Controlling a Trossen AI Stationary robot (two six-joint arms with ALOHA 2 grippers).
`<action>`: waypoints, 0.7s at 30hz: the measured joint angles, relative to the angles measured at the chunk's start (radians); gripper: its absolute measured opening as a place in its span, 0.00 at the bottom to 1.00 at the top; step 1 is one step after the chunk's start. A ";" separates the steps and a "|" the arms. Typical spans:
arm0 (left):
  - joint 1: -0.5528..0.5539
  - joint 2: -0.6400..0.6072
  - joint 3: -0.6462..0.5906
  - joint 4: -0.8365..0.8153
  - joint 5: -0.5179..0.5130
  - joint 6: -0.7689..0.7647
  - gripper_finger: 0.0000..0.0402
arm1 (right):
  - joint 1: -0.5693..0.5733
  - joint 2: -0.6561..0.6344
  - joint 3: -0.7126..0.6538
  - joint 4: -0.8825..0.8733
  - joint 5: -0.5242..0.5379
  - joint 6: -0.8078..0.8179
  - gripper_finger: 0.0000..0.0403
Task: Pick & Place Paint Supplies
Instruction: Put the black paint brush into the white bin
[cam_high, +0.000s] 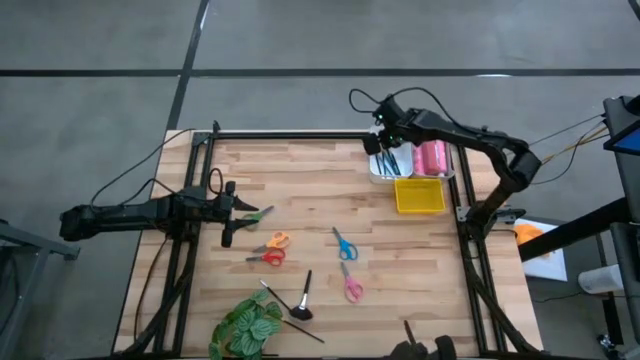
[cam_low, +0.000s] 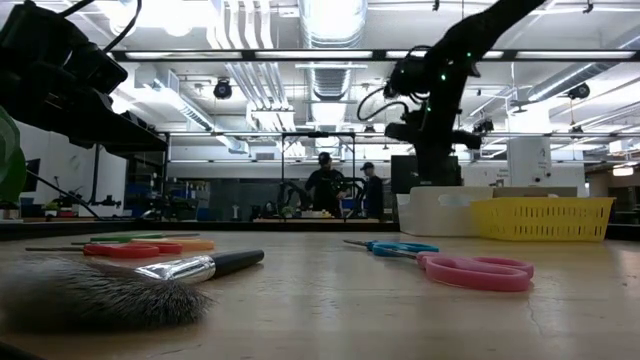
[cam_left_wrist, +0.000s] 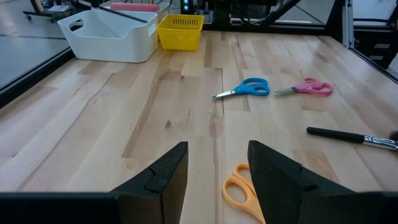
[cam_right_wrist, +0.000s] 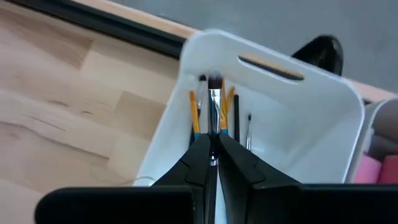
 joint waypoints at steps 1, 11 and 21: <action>0.000 0.000 0.000 0.000 0.000 0.000 0.42 | -0.002 0.004 -0.013 0.013 0.000 0.005 0.05; 0.000 0.000 0.000 0.000 0.000 0.000 0.42 | -0.021 0.026 -0.126 0.137 -0.025 0.055 0.05; 0.000 0.000 0.000 0.000 0.000 0.000 0.42 | -0.048 0.027 -0.145 0.148 -0.063 0.054 0.22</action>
